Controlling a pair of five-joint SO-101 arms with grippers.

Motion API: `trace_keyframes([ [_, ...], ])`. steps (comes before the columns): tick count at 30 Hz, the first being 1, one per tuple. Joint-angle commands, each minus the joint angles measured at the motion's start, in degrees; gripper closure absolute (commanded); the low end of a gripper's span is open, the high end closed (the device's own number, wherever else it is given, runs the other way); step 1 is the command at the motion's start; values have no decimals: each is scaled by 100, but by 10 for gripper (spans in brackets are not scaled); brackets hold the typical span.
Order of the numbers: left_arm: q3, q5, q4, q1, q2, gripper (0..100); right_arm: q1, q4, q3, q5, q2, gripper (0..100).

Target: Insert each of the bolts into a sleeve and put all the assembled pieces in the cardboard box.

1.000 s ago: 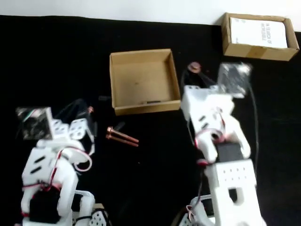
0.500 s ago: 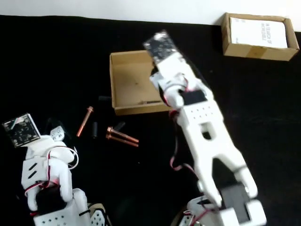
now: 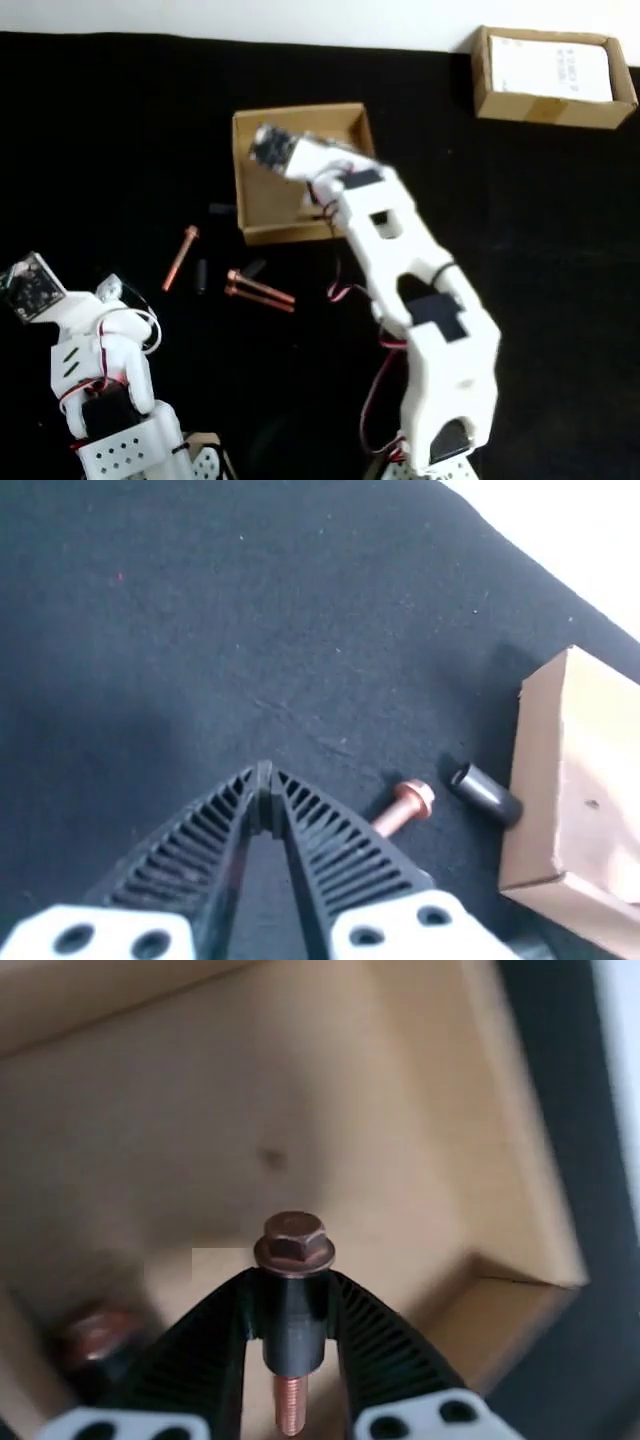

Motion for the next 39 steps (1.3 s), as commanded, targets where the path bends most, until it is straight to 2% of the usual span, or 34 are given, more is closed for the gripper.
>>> trace_keyframes([
  [1,101,264,193,-48,-31,991,-215,13,-382,53,-13,989],
  [5,101,273,193,-48,-31,991,-435,453,-435,-818,-31,974],
  [11,101,273,193,-48,-31,991,-602,1807,-1262,-1486,-22,810],
  [16,101,273,193,-48,-31,991,-875,2598,-2176,-2242,-22,850],
  [21,101,273,193,-48,-31,991,-1385,2774,-2870,-3042,13,890],
  [24,101,273,193,-127,-31,991,-1657,2659,-2932,-2936,189,890],
  [30,101,299,185,-769,-31,991,-1842,2308,-3495,-2523,1121,890],
  [39,101,308,185,-796,-57,991,-1903,2422,-5367,-2207,2712,890],
])
